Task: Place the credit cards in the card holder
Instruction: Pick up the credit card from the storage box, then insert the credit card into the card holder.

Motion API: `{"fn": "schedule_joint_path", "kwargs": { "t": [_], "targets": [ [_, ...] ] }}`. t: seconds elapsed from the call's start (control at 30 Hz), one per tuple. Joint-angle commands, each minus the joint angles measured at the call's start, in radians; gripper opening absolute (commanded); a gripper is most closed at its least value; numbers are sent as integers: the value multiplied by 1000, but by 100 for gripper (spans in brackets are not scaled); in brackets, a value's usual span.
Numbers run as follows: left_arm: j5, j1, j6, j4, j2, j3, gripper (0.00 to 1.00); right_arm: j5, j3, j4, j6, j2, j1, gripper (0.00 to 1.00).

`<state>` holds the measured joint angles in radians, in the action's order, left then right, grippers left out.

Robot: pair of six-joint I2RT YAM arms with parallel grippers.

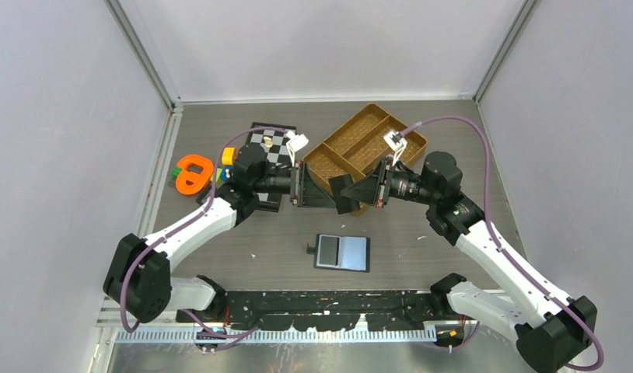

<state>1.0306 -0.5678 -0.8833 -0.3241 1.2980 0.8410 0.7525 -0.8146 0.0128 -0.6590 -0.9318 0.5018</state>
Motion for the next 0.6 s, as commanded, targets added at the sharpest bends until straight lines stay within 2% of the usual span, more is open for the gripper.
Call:
{"fn": "schedule_joint_path", "kwargs": {
  "t": [0.0, 0.13, 0.2, 0.23, 0.37, 0.4, 0.47, 0.53, 0.57],
  "targets": [
    [-10, -13, -186, -320, 9, -23, 48, -36, 12, 124, -47, 16, 0, 0],
    [-12, -26, -219, -380, 23, -23, 44, -43, 14, 125, -51, 11, 0, 1],
    [-17, -29, -222, -390, 26, -22, 39, -41, 16, 128, -55, 8, -1, 1],
    [-21, -30, -225, -394, 29, -23, 34, -40, 16, 129, -56, 8, 1, 0],
    [-24, -30, -227, -399, 37, -28, 0, -67, 17, 113, -60, 12, 0, 1],
    [-28, -30, -226, -397, 37, -34, 0, -89, 12, 85, -54, 14, -1, 3],
    [-34, -28, -213, -376, 37, -45, 0, -171, -13, -23, -28, 21, -1, 21],
    [-45, -18, -173, -300, 33, -53, 0, -289, -44, -178, 13, 23, -2, 50],
    [-58, -12, -137, -233, 25, -58, 0, -355, -58, -257, 28, 21, -1, 57]
  ]
}}
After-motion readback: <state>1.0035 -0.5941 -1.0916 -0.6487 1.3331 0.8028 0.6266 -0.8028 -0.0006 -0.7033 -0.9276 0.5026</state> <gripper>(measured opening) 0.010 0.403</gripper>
